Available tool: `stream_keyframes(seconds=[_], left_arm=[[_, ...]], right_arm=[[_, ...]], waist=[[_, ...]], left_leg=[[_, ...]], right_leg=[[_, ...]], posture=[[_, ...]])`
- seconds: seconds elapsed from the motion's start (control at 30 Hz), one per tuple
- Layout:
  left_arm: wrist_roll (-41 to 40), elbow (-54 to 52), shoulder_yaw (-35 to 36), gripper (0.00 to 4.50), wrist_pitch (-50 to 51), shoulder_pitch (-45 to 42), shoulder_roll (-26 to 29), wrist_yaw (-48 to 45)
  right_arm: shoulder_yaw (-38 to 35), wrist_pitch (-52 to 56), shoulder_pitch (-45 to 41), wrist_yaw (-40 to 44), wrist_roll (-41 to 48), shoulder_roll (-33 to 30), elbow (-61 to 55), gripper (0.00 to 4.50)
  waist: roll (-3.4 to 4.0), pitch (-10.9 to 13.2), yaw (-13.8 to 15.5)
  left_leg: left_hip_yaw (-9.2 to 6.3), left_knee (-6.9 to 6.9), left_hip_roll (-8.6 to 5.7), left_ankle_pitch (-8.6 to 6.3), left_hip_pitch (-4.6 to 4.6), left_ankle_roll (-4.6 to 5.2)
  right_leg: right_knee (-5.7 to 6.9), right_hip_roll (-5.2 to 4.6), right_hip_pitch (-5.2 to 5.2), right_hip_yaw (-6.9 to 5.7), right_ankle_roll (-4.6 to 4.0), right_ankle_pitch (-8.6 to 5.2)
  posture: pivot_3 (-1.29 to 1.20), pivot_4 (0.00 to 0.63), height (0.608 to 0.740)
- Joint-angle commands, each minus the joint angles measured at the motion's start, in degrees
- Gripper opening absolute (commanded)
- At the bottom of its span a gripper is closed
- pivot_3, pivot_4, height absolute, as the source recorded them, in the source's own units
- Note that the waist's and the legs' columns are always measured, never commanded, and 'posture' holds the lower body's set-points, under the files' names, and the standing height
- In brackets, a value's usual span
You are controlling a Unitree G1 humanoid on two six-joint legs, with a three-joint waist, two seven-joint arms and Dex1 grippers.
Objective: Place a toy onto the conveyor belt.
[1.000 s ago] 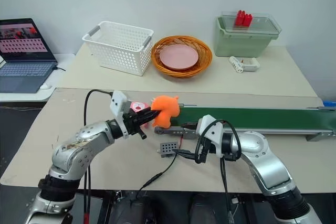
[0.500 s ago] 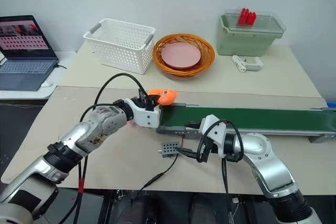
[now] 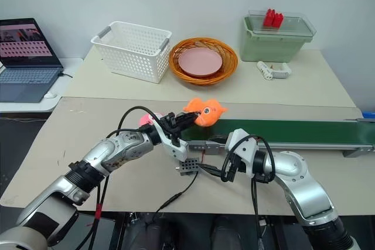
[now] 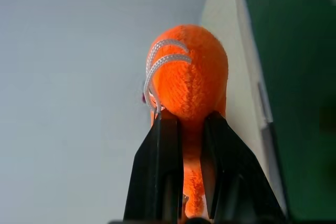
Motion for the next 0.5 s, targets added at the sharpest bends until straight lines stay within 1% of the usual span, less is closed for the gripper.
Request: stream_keyframes(seconds=[0.03, 0.23, 0.3, 0.33, 0.37, 0.5], left_arm=[[-0.4, 3.1, 0.0, 0.54, -1.1, -0.1, -0.4, -2.9], [-1.1, 5.2, 0.4, 0.54, -2.3, 0.3, -1.1, -5.8], [-1.3, 5.3, 0.6, 1.1, -2.5, 0.5, -1.3, -6.4], [-1.4, 5.4, 0.6, 1.23, -2.6, 0.5, -1.4, -6.6], [-1.4, 5.5, 0.7, 1.7, -2.6, 0.5, -1.4, -6.8], [-1.1, 5.3, 1.9, 3.15, -1.6, 0.9, -1.8, -7.1]], right_arm=[[-2.1, 0.2, 0.2, -0.5, 1.0, -0.2, -2.3, 4.5], [-2.2, 0.3, 0.2, -0.7, 1.1, -0.2, -2.5, 4.5], [-2.2, 0.4, 0.1, -0.7, 1.1, -0.2, -2.6, 4.5], [-2.2, 0.4, 0.1, -0.7, 1.1, -0.2, -2.6, 4.5], [-2.2, 0.4, 0.1, -0.8, 1.1, -0.2, -2.6, 4.5], [-2.0, 0.7, 0.0, -0.9, 1.2, -0.1, -2.7, 4.5]], waist=[[0.0, 0.0, 0.0], [0.0, 0.0, 0.0], [0.0, 0.0, 0.0], [0.0, 0.0, 0.0], [0.01, 0.0, 0.0], [0.02, 0.0, 0.0]], left_leg=[[0.0, 0.05, 0.0, 0.0, -0.01, 0.0], [-0.01, 0.38, 0.04, -0.19, -0.08, 0.45], [0.01, 0.44, 0.03, -0.19, -0.07, 0.44], [0.01, 0.46, 0.03, -0.19, -0.08, 0.45], [0.02, 0.46, 0.02, -0.19, -0.07, 0.44], [0.02, 0.47, 0.03, -0.19, 0.01, 0.44]], right_leg=[[0.03, 0.0, 0.0, 0.0, 0.0, 0.0], [0.06, -0.01, 0.05, 0.01, 0.02, 0.13], [0.06, -0.02, 0.08, 0.06, 0.06, 0.17], [0.05, -0.02, 0.08, 0.07, 0.06, 0.18], [0.05, -0.02, 0.08, 0.08, 0.07, 0.2], [0.06, -0.02, 0.16, 0.08, 0.06, 0.2]], posture=[[0.0, 0.15, 0.74], [0.0, 0.15, 0.74], [0.0, 0.15, 0.74], [0.0, 0.15, 0.74], [0.0, 0.15, 0.74], [0.0, 0.15, 0.74]])
